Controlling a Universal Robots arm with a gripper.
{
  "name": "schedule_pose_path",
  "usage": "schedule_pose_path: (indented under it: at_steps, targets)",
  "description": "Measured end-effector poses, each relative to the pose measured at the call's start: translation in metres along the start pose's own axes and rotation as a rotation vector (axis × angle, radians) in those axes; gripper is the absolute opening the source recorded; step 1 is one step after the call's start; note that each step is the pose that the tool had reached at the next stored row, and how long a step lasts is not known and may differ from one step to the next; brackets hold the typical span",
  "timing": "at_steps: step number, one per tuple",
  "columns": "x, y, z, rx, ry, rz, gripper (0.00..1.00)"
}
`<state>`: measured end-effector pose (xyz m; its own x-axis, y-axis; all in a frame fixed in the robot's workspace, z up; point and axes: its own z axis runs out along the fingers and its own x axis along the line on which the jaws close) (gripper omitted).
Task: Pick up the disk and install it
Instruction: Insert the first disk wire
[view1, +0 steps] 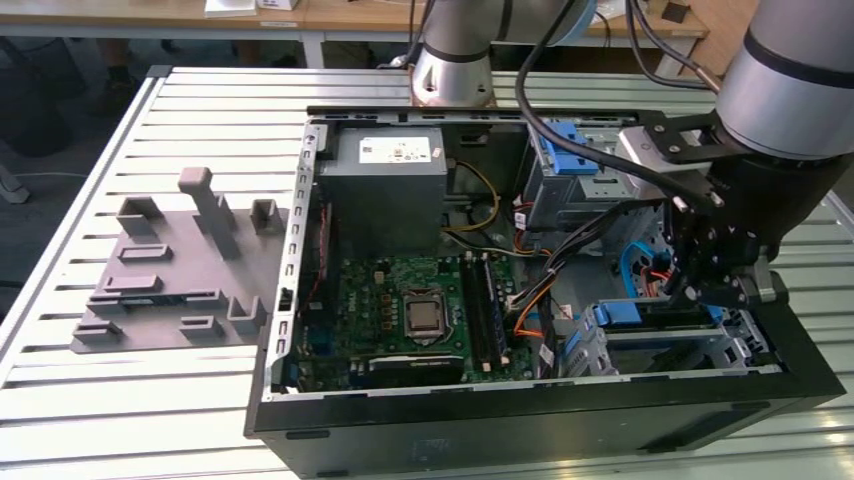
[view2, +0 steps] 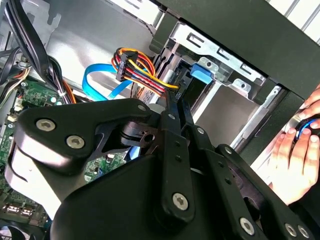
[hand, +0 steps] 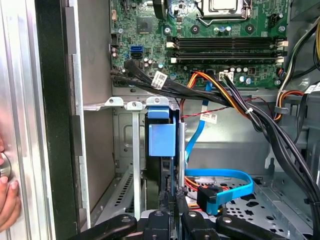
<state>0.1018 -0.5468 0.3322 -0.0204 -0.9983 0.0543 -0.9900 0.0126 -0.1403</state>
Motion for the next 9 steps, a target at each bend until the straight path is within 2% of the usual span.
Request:
schedule_pose_path:
  at_steps: [9]
  targets:
    - [0.0008,0.0002,0.0014,-0.0001,-0.0039,0.001,0.16]
